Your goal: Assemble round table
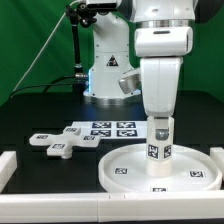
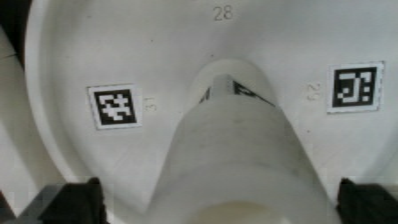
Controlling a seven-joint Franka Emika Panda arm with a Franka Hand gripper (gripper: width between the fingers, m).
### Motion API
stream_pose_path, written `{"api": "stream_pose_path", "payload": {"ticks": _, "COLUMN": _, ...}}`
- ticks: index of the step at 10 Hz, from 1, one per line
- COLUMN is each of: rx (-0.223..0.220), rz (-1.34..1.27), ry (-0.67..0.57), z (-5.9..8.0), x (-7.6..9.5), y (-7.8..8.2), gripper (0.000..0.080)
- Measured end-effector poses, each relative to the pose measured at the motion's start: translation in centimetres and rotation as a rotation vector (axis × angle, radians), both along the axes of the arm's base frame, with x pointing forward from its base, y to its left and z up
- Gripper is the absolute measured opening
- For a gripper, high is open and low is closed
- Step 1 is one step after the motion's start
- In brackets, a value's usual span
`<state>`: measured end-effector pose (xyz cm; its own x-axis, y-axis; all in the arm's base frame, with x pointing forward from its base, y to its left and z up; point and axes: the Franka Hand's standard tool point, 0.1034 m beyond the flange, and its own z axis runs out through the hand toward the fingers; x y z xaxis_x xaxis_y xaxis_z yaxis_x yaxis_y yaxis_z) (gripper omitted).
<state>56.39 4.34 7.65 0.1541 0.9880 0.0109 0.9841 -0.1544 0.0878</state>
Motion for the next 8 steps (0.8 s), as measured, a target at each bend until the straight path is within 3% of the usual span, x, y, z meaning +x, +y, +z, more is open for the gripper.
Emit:
{"api": "stream_pose_path", "payload": {"ticks": 6, "rx": -0.068, "rz": 0.312, "ry": 0.006, "z": -0.35, "x": -0.13, "y": -0.36, "gripper": 0.0649}}
{"api": "stream_pose_path", "payload": {"ticks": 7, "rx": -0.067, "rz": 0.301, "ry": 0.007, "z": -0.38, "x": -0.14, "y": -0.33, "gripper": 0.0551}}
{"api": "stream_pose_path", "payload": {"ticks": 8, "rx": -0.067, "rz": 0.300, "ry": 0.008, "z": -0.41, "x": -0.18, "y": -0.36, "gripper": 0.0551}}
